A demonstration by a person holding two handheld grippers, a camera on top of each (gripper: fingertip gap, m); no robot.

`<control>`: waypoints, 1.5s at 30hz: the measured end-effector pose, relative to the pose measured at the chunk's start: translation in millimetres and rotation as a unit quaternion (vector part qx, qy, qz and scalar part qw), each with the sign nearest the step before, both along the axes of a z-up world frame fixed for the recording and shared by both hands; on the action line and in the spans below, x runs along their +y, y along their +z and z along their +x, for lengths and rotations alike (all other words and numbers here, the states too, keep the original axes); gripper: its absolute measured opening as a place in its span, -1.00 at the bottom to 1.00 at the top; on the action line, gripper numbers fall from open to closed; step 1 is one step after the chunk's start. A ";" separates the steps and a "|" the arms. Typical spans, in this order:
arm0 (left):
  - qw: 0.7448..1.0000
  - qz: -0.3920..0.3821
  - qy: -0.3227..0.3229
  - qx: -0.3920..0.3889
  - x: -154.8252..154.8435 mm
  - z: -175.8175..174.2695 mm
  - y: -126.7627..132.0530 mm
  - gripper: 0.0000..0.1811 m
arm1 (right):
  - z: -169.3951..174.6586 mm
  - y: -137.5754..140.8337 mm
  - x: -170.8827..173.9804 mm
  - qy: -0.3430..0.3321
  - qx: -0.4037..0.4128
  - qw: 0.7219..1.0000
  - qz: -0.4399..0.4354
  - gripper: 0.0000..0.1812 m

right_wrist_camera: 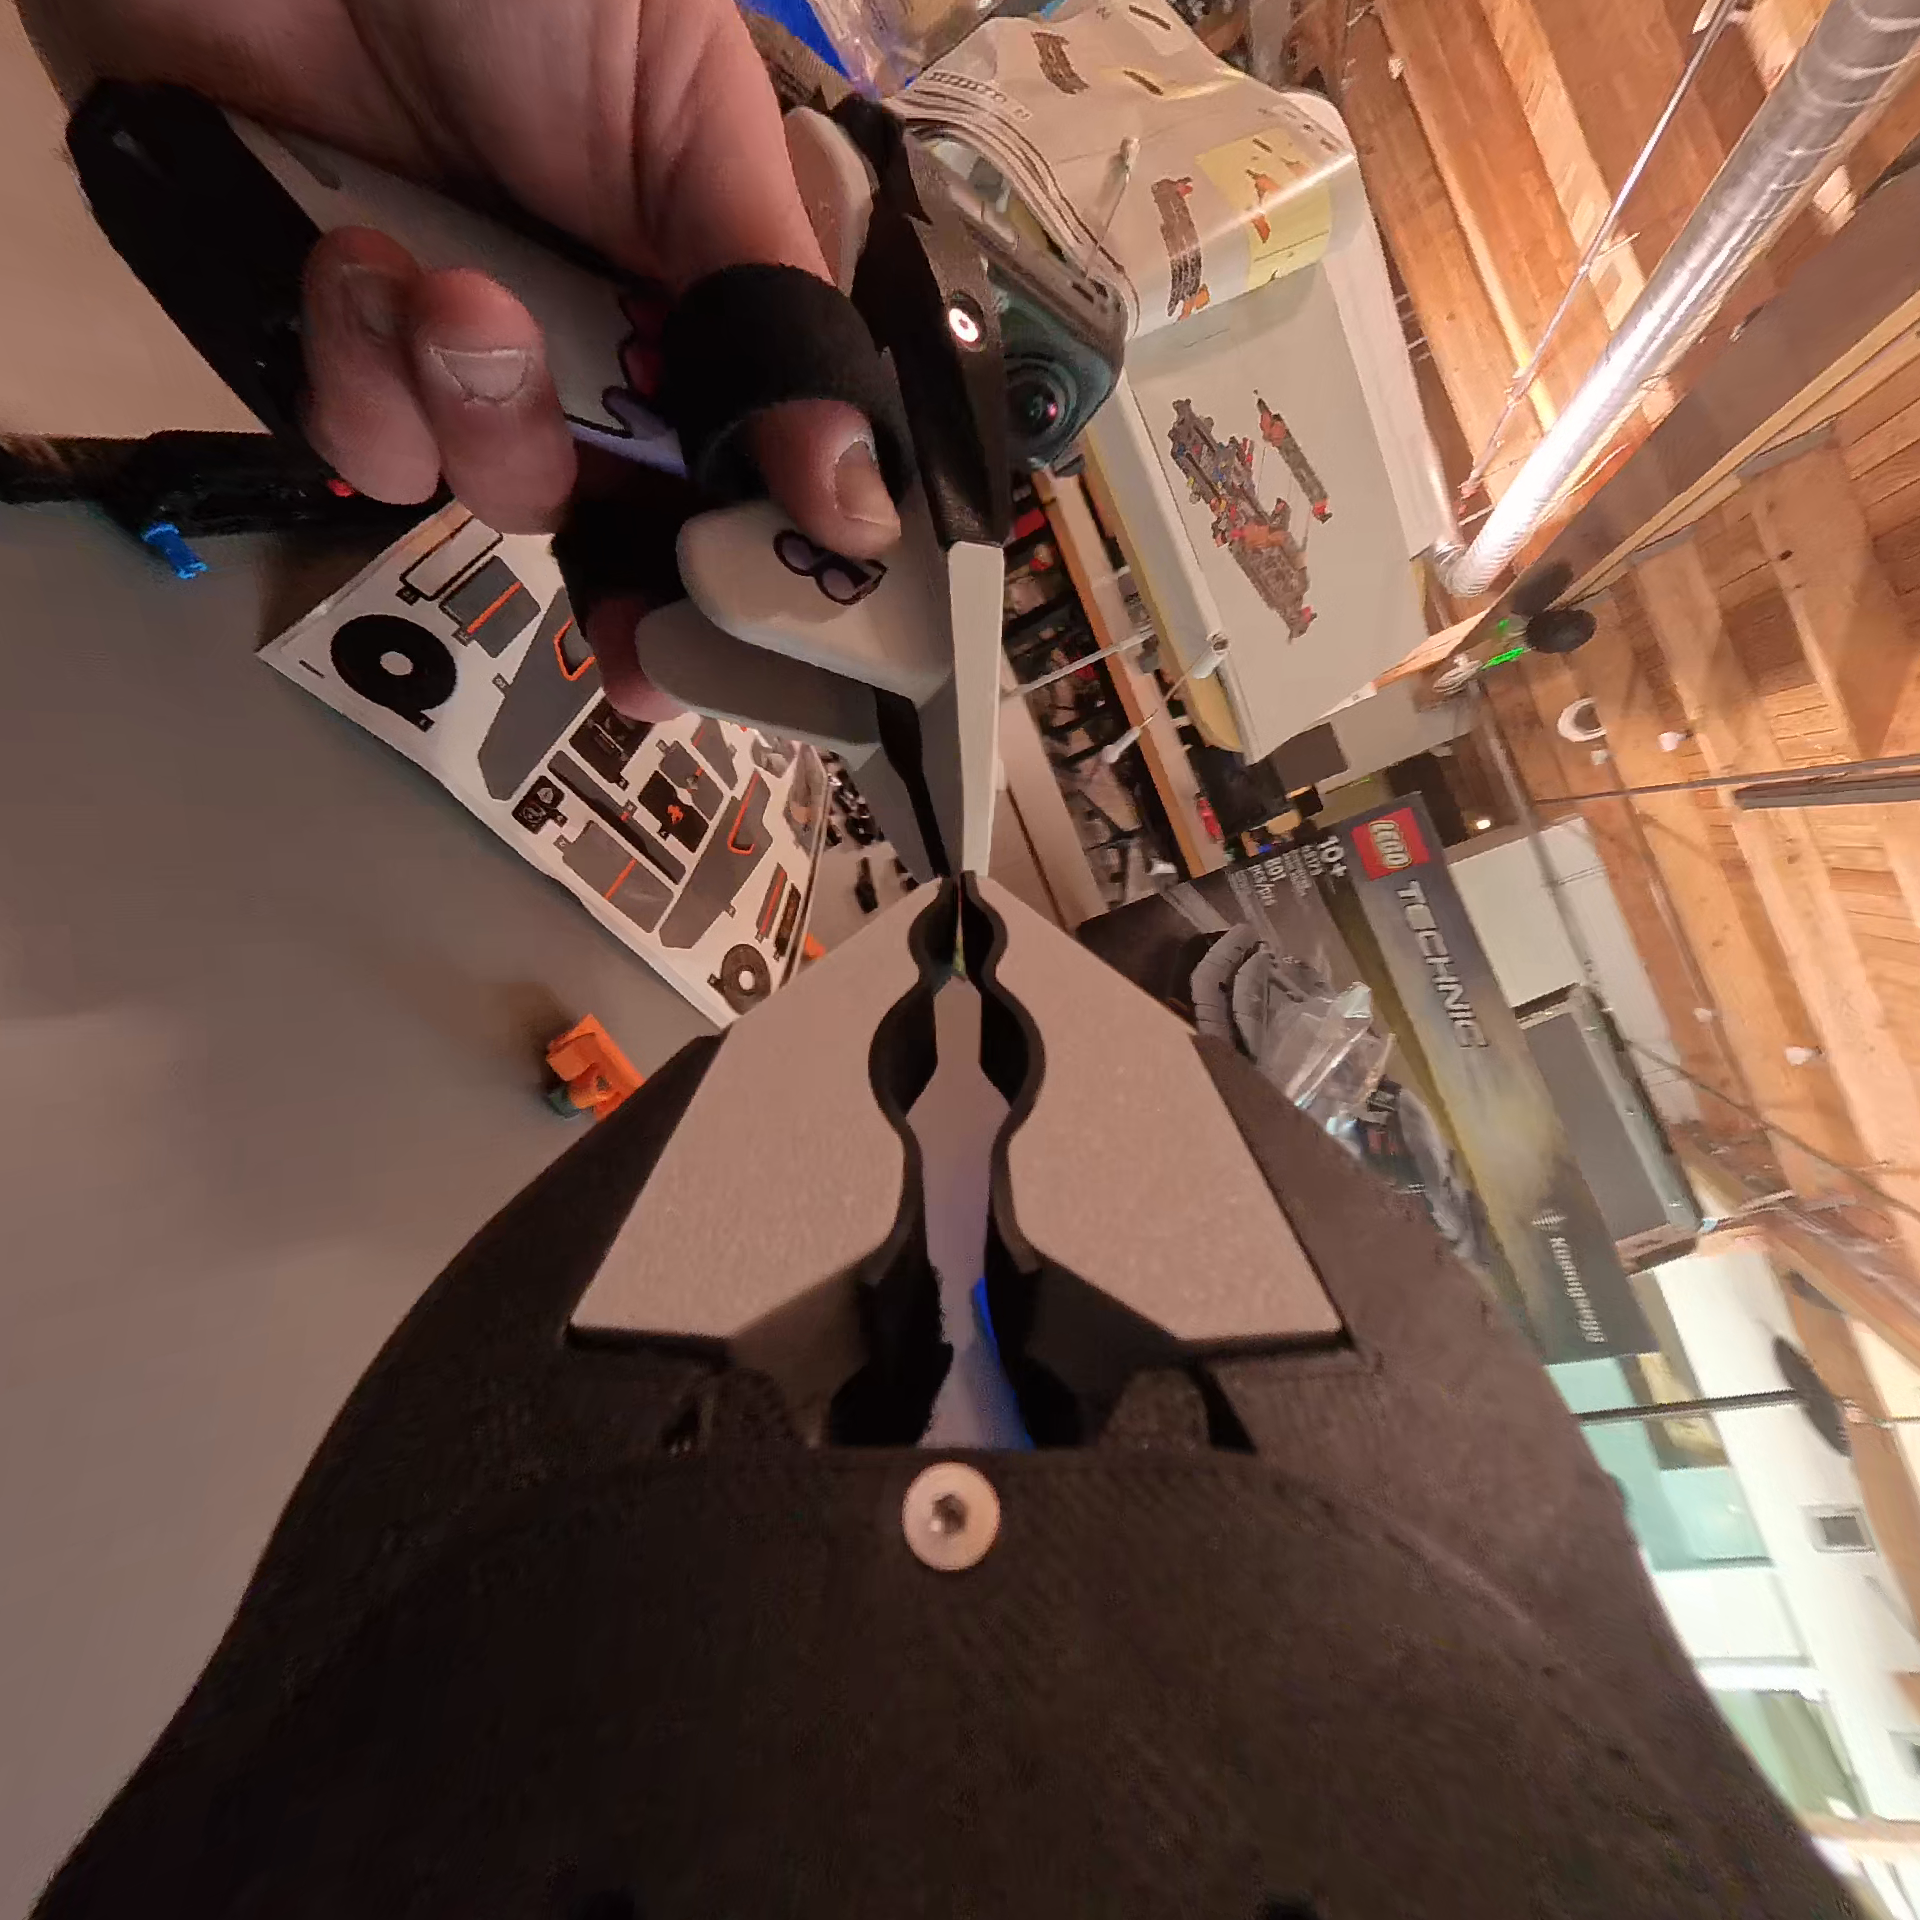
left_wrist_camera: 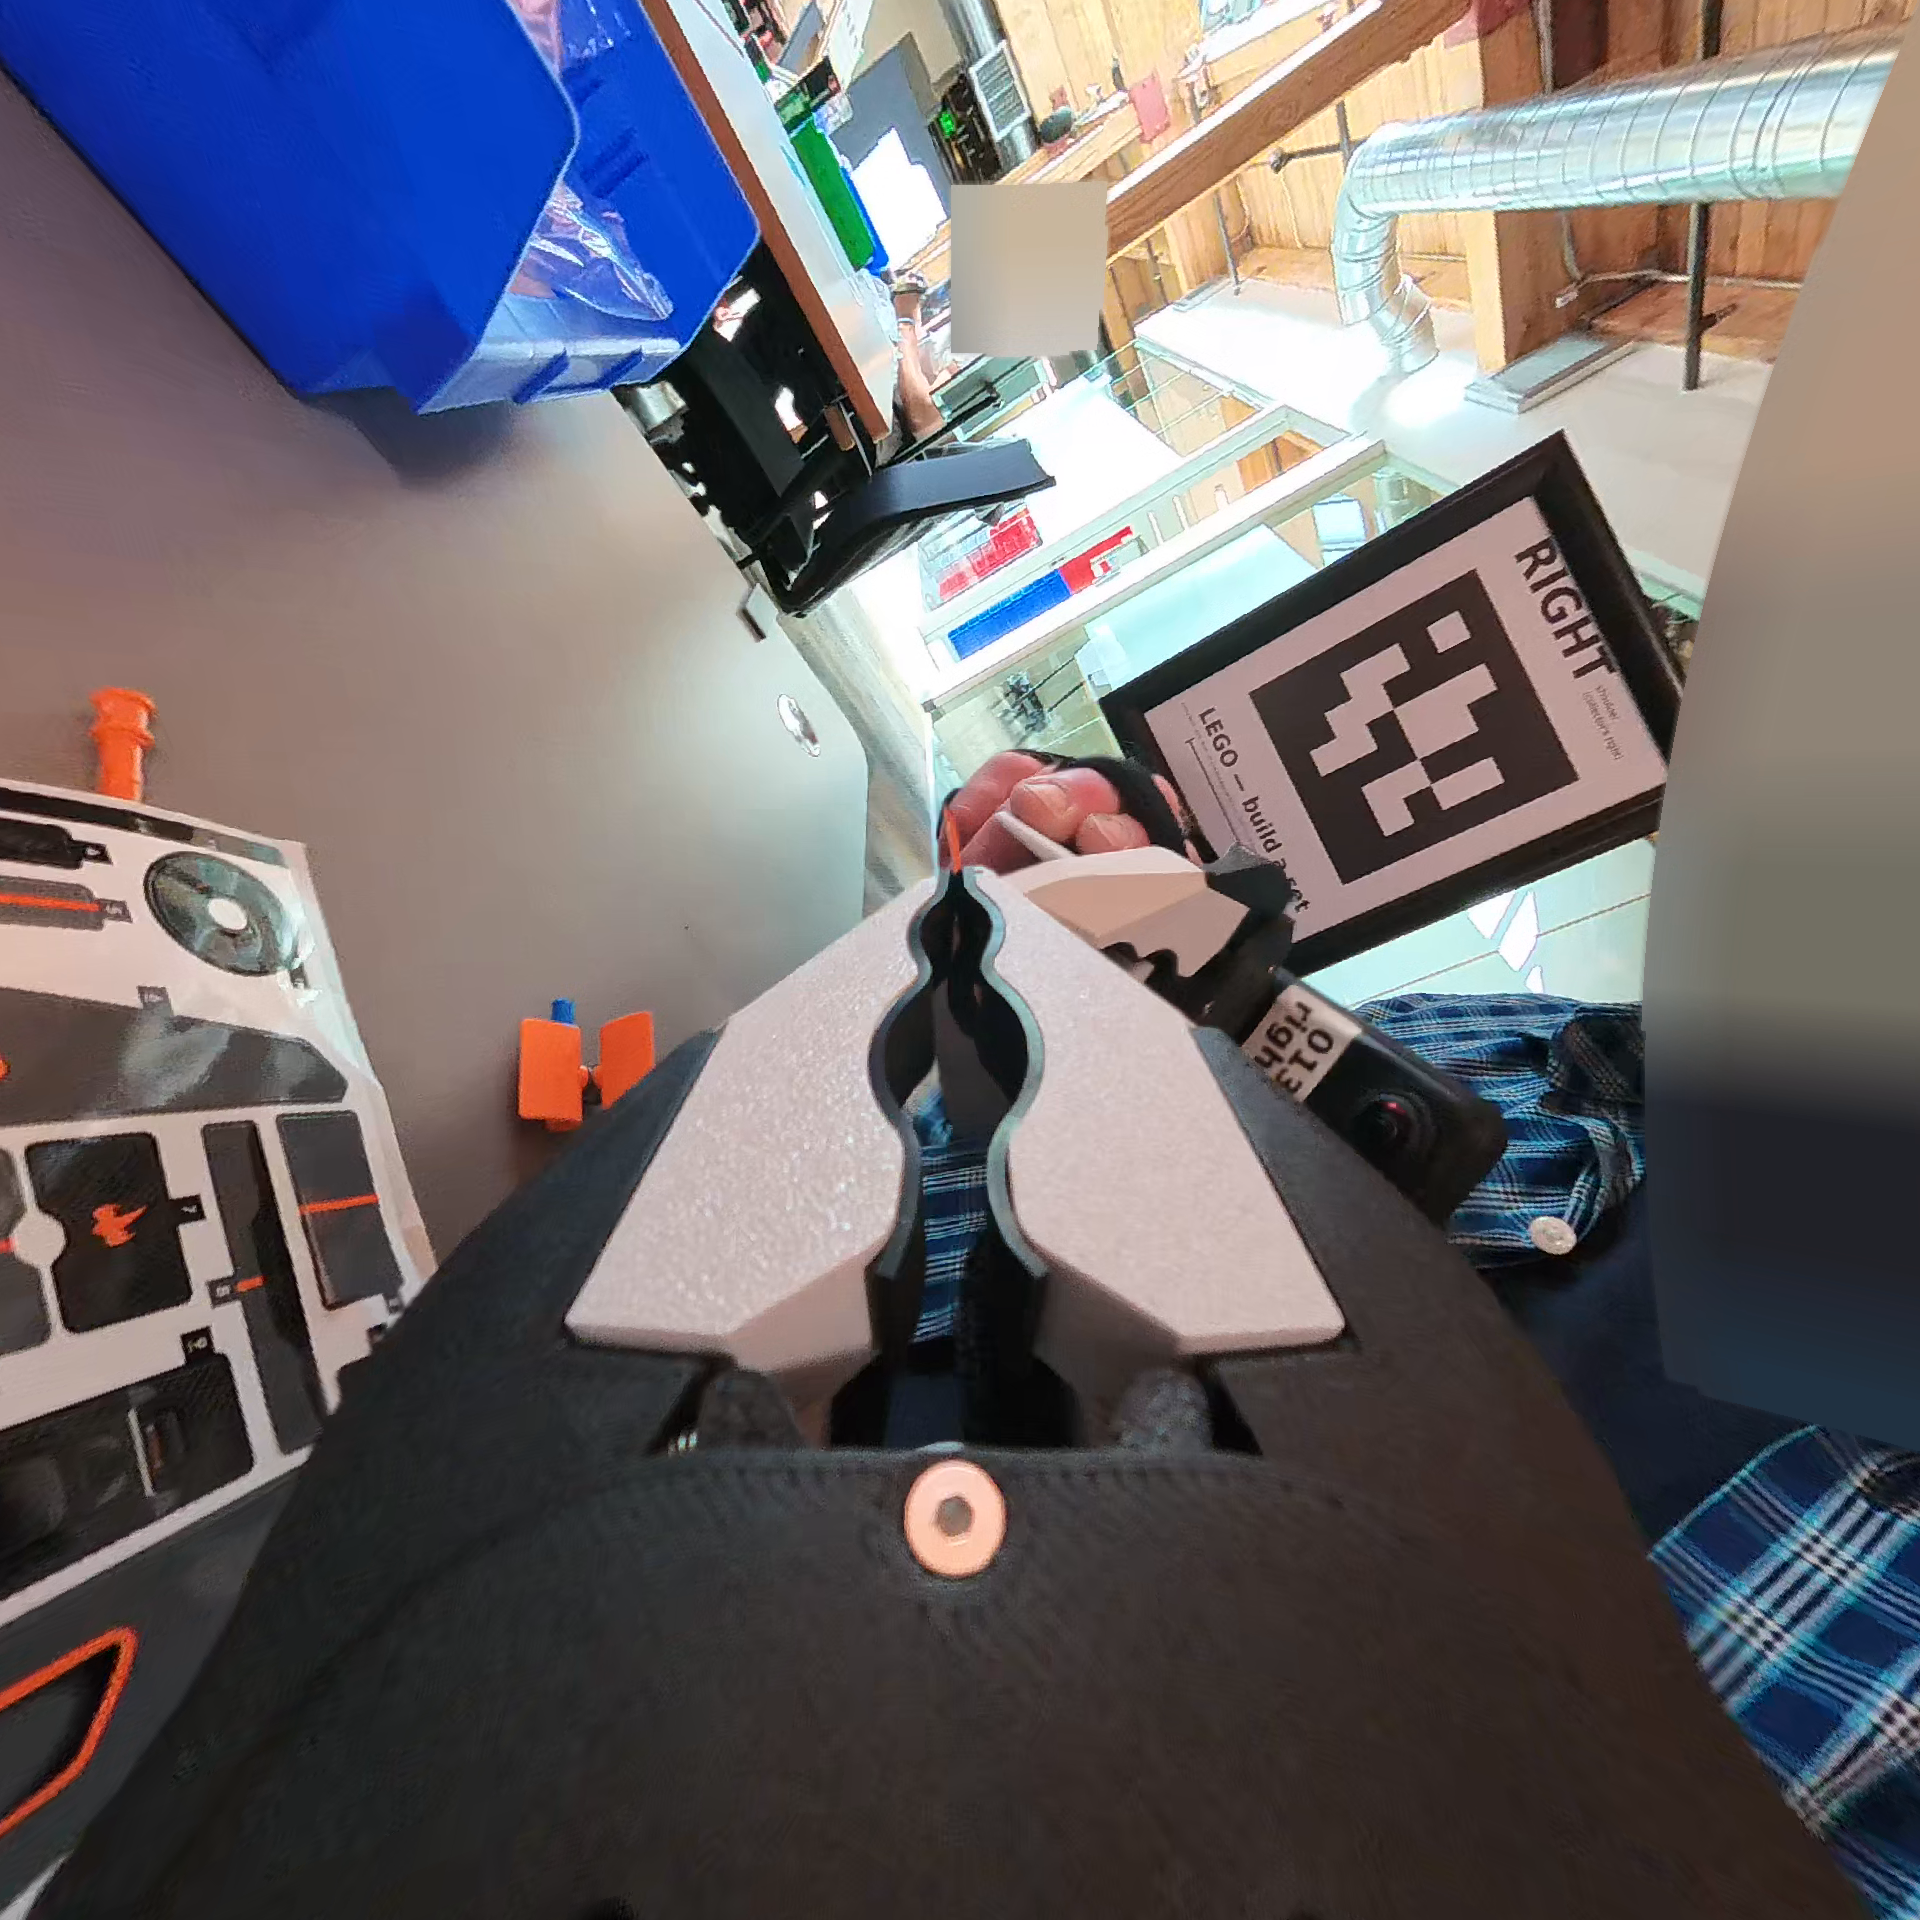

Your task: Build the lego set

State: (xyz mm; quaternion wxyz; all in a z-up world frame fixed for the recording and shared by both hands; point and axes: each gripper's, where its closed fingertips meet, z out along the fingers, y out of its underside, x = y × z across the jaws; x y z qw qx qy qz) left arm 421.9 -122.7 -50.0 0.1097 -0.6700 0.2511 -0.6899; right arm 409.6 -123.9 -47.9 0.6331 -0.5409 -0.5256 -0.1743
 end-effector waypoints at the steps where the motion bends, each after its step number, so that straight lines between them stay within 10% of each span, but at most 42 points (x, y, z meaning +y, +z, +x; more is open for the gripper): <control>1: 1.000 0.006 0.000 0.004 0.5 -0.6 -0.4 -1.00 | 0.2 -0.8 -0.3 0.002 0.009 1.000 -0.013 -0.96; 7: 0.995 0.086 -0.038 0.043 -7.9 -1.0 -2.4 -1.00 | 9.1 5.3 -1.0 0.045 0.119 0.982 -0.139 -0.70; 18: 0.998 0.059 -0.007 0.028 6.9 -3.6 4.8 -1.00 | 5.5 7.5 -4.1 0.036 0.088 0.992 -0.083 -0.65; 24: 0.993 0.099 -0.038 0.054 2.9 -7.3 3.7 -1.00 | 24.9 27.6 3.8 0.123 0.320 0.881 -0.327 -0.82; 32: 0.972 0.188 -0.087 0.108 -5.5 -11.3 -4.5 -1.00 | 8.1 0.6 6.4 0.193 0.362 0.762 -0.502 -0.87; 45: 0.964 0.205 -0.112 0.124 -7.5 -11.4 -10.9 -1.00 | -0.6 -9.4 4.6 0.221 0.350 0.725 -0.550 -1.00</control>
